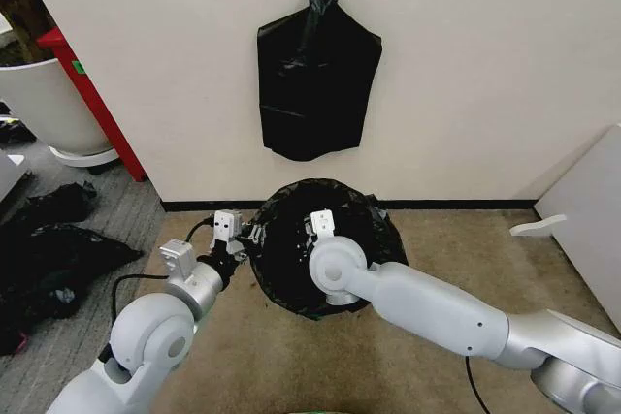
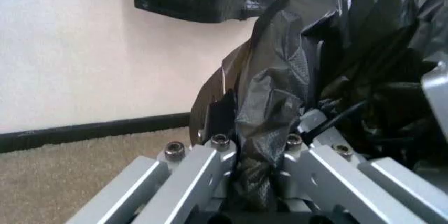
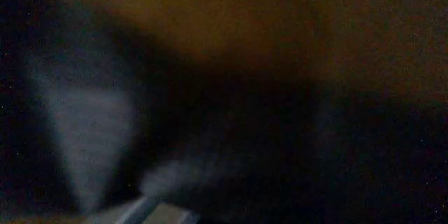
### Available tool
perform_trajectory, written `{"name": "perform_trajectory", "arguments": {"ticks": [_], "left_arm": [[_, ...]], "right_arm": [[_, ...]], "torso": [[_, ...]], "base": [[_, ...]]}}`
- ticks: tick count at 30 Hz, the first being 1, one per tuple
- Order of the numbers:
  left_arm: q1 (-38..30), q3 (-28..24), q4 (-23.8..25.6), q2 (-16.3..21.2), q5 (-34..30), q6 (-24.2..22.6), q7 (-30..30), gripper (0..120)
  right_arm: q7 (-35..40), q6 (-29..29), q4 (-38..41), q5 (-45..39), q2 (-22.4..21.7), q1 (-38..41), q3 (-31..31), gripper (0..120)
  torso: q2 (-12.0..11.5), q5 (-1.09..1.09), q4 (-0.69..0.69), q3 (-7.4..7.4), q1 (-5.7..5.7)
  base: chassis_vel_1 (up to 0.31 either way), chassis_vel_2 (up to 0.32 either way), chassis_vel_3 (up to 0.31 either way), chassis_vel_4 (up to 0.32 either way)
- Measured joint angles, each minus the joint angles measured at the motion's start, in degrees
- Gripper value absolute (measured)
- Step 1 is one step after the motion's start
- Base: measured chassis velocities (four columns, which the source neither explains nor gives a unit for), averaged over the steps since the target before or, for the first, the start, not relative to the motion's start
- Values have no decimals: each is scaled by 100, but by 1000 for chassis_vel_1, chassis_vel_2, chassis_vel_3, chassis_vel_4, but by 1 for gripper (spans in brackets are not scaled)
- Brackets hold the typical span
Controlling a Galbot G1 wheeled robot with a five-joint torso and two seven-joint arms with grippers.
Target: Place the garbage bag over the trash bin.
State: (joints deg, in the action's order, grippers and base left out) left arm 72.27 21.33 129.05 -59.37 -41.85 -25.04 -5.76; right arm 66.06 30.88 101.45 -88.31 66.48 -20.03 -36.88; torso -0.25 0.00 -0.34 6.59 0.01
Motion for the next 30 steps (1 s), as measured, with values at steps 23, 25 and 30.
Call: {"name": "perform_trajectory", "arguments": {"ticks": [23,25,30], "left_arm": [[-21,72,164,29,-515,-136,-140,3],[-25,74,167,32,-523,-137,-141,3],[-47,68,41,24,-475,-140,-120,3]], "right_arm": [[-50,-45,-242,83,49,-87,44,0],[-56,-44,-241,83,38,-94,59,0],[-41,-75,-53,63,-13,-104,92,0]], "torso": [[0,0,0,0,0],[0,0,0,0,0],[0,0,0,0,0]], "base": [[0,0,0,0],[0,0,0,0],[0,0,0,0]]}}
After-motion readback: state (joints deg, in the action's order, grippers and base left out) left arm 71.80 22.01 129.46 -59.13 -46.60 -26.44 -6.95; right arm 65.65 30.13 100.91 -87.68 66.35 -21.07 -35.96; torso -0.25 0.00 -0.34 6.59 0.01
